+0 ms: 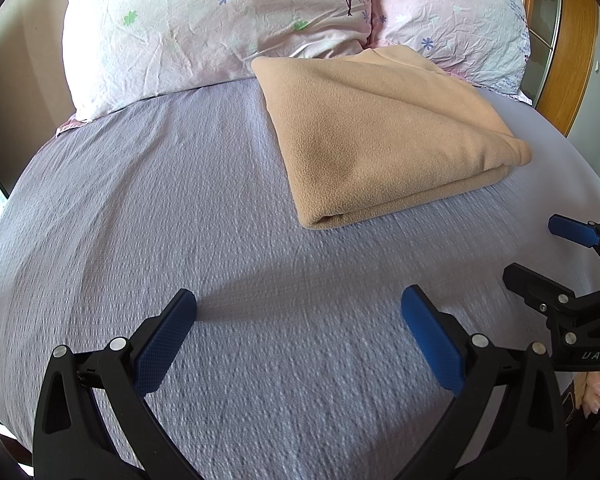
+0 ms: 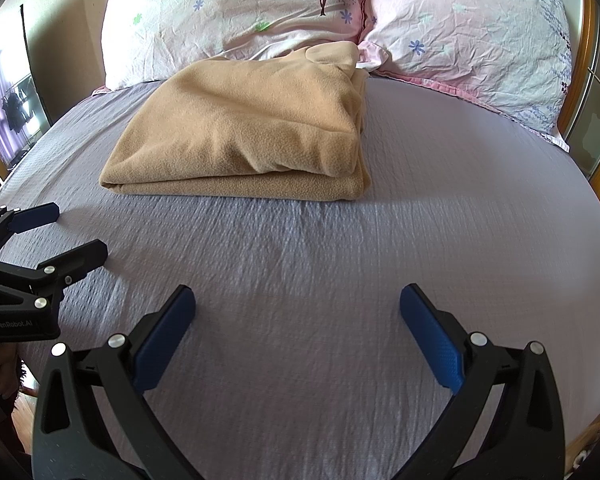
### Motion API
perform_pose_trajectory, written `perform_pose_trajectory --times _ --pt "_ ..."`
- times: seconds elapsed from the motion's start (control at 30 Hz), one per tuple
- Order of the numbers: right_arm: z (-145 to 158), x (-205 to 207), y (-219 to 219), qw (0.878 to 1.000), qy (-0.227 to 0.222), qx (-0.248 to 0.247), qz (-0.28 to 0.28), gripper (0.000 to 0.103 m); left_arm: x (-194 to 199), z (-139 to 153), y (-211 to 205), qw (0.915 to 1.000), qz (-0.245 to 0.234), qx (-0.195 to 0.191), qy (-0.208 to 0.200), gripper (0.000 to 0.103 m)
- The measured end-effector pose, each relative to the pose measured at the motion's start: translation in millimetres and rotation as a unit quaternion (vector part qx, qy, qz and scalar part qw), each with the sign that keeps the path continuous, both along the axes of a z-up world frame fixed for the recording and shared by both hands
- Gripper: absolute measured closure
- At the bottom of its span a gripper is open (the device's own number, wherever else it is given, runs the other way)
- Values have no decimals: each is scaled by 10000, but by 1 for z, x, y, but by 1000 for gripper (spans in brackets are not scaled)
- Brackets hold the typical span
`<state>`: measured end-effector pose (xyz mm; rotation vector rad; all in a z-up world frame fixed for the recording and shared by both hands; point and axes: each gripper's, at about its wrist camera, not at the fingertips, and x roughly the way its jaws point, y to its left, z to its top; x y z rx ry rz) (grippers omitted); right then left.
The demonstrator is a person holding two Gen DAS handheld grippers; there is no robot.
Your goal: Fold small clothes
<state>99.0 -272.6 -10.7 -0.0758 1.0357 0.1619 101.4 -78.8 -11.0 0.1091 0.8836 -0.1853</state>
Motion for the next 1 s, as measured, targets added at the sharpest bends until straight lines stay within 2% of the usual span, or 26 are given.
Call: perform_pose_trajectory --times 1.0 --pt "0 0 1 10000 0 -4 -21 2 0 0 2 10000 36 2 47 1"
